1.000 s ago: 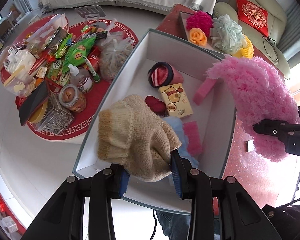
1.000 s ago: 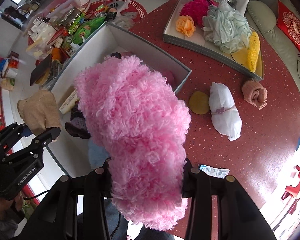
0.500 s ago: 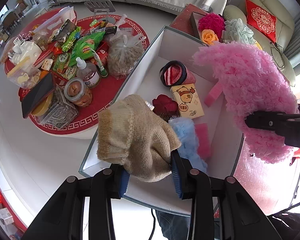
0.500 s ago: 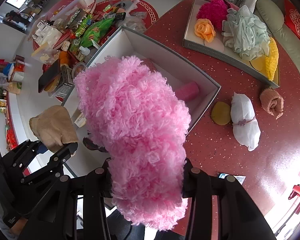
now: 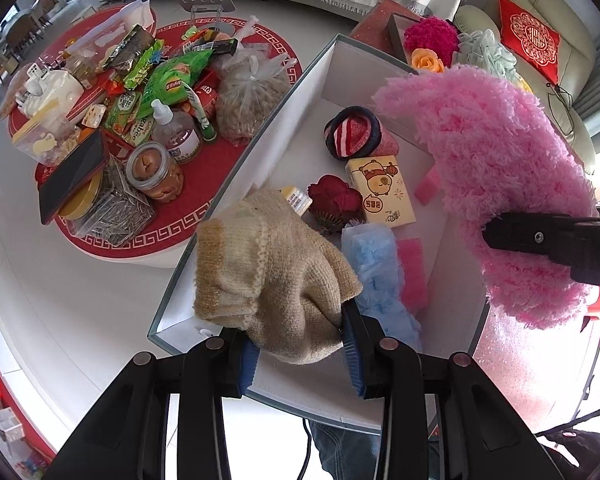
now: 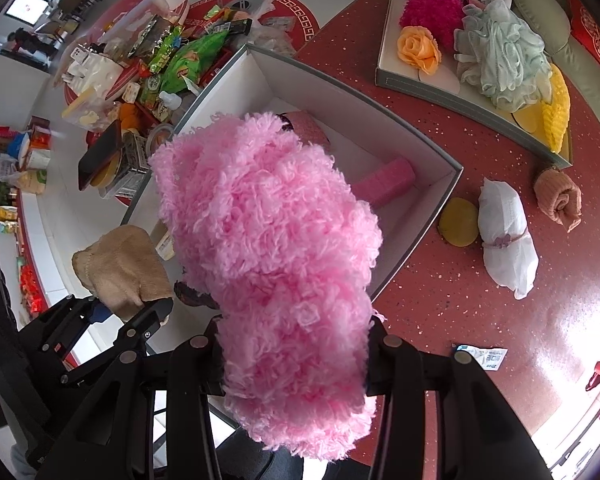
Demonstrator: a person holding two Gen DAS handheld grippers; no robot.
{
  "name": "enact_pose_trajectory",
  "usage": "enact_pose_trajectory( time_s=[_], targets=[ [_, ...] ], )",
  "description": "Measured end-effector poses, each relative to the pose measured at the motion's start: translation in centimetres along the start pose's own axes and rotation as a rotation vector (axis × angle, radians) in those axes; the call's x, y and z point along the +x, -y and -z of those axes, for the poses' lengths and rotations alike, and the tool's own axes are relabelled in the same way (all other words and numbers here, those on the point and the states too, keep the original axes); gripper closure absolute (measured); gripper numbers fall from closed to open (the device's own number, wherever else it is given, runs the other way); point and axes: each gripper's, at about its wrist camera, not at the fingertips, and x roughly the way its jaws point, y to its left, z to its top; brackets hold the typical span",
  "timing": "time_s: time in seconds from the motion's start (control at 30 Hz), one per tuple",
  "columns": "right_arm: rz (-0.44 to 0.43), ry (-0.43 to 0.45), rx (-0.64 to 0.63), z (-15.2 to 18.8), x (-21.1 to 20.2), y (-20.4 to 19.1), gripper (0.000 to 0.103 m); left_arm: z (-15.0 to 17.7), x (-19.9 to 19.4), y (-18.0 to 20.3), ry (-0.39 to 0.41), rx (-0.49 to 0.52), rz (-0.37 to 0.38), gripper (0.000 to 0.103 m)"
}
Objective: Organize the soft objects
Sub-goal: 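Carry the beige glove with the left tool while the right tool carries the pink duster over the box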
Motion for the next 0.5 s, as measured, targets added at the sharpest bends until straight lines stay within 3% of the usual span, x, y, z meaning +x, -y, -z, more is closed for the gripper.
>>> enact_pose_trajectory(
  time_s=[0.5],
  targets=[
    [0.017,-0.005,-0.028,-0.66,0.67,-1.06,0.055,-0.33,0.39,0.34,-0.010,0.012,-0.007,0.065]
  ],
)
